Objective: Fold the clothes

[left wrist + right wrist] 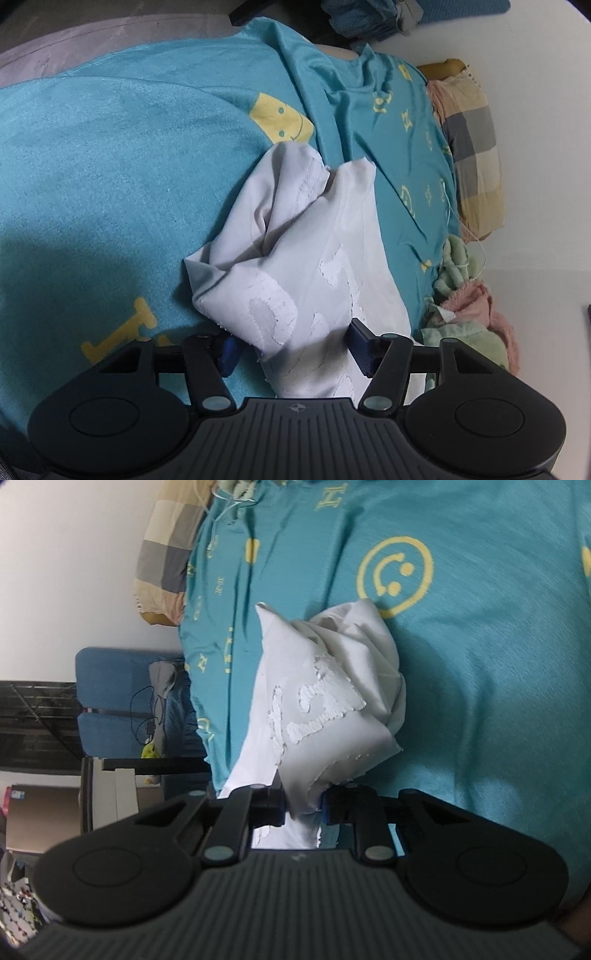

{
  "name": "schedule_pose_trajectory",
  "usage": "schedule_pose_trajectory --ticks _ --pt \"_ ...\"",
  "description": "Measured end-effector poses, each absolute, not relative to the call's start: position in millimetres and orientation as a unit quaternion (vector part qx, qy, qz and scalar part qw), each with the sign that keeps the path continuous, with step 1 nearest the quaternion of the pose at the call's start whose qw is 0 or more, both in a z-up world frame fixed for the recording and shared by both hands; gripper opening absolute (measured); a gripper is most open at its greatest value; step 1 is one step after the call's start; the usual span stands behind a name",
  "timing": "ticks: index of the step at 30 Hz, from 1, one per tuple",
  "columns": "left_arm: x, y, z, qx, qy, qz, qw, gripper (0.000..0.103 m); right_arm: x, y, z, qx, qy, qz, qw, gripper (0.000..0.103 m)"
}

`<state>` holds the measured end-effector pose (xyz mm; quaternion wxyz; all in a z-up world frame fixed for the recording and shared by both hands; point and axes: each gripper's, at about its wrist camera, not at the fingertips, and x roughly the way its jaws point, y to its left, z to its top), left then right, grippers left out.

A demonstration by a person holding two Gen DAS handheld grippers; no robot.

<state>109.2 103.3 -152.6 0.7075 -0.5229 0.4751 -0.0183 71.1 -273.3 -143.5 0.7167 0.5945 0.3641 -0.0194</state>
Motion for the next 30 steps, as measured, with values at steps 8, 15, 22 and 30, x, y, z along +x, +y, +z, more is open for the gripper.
schedule_pose_trajectory --ticks 8,15,22,30 --pt "106.2 93.7 -113.6 -0.499 0.447 -0.052 0.741 0.03 55.3 -278.7 -112.6 0.59 0.338 -0.004 0.733 0.019" --pt "134.6 25.0 -26.9 -0.467 0.425 -0.111 0.767 0.026 45.7 -327.2 -54.5 0.6 0.279 -0.002 0.75 0.019" --pt "208.6 -145.1 83.1 -0.442 0.398 -0.237 0.768 0.026 59.4 -456.6 66.8 0.559 0.171 -0.029 0.811 0.018" --pt "258.1 -336.1 140.2 -0.404 0.348 -0.393 0.749 0.029 47.2 -586.0 159.8 0.455 0.054 -0.079 0.885 0.019"
